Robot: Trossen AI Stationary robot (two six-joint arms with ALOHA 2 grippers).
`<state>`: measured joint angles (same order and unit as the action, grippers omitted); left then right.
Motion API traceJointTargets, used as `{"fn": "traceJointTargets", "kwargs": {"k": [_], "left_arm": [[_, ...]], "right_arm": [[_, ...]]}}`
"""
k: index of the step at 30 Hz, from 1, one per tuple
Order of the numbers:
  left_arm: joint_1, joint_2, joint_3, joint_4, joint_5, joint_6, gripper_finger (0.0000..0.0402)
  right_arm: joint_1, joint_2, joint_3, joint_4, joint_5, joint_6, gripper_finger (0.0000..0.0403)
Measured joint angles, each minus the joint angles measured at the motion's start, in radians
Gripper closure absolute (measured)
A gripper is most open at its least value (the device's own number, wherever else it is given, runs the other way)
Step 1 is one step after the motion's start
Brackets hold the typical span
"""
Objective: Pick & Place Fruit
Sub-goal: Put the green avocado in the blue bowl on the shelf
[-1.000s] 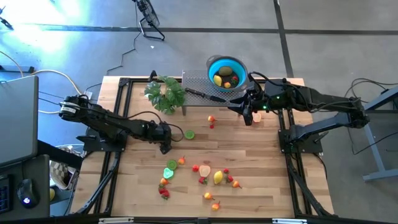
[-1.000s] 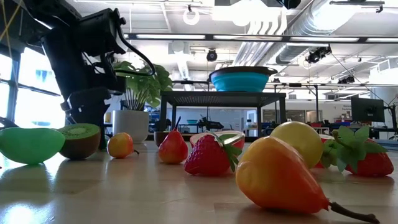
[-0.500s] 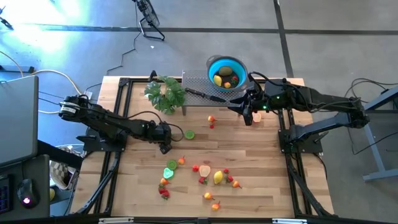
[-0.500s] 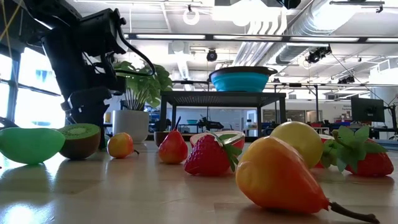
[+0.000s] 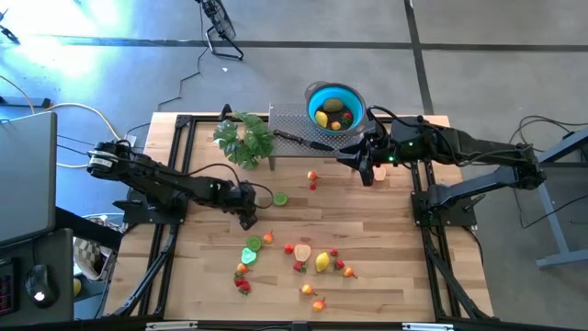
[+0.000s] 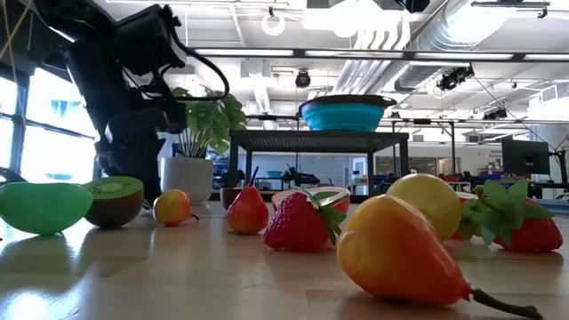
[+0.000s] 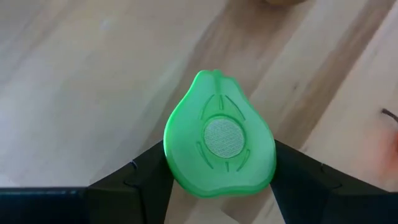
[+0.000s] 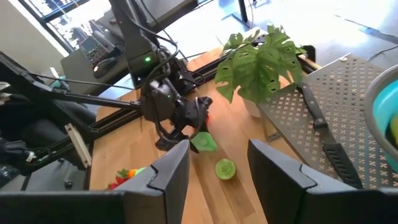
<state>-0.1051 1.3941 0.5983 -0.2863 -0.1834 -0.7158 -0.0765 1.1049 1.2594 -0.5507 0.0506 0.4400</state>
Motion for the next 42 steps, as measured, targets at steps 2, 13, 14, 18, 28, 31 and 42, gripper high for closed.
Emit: {"fn": "traceJointTargets", "kwargs": {"k": [2, 13, 14, 18, 28, 31, 42], "left_arm": [[0.0, 0.0, 0.0, 0.009, 0.023, 0.0, 0.0182], [0.0, 0.0, 0.001, 0.008, 0.078, -0.001, 0.0182], [0.0, 0.0, 0.001, 0.008, 0.078, -0.002, 0.0183], [0.0, -0.008, 0.001, 0.007, 0.078, -0.015, 0.0183], [0.0, -0.1, 0.098, -0.003, 0.081, 0.058, 0.0183], [0.0, -0.124, 0.143, -0.009, 0.083, 0.085, 0.0183], [0.0, -0.162, 0.331, -0.027, 0.084, 0.231, 0.0183]], "right_arm": [[0.0, 0.0, 0.0, 0.0, -0.004, 0.0, 0.0247], [0.0, 0.0, 0.0, 0.0, -0.005, 0.0, 0.0247], [0.0, 0.0, 0.0, 0.0, -0.005, 0.0, 0.0247], [0.0, 0.0, 0.0, 0.0, -0.004, 0.0, 0.0247], [0.0, 0.0, 0.0, 0.003, -0.001, 0.0, 0.0247], [0.0, 0.0, 0.0, 0.003, -0.001, 0.0, 0.0247], [0.0, 0.0, 0.0, 0.008, 0.003, 0.009, 0.0247]]}}
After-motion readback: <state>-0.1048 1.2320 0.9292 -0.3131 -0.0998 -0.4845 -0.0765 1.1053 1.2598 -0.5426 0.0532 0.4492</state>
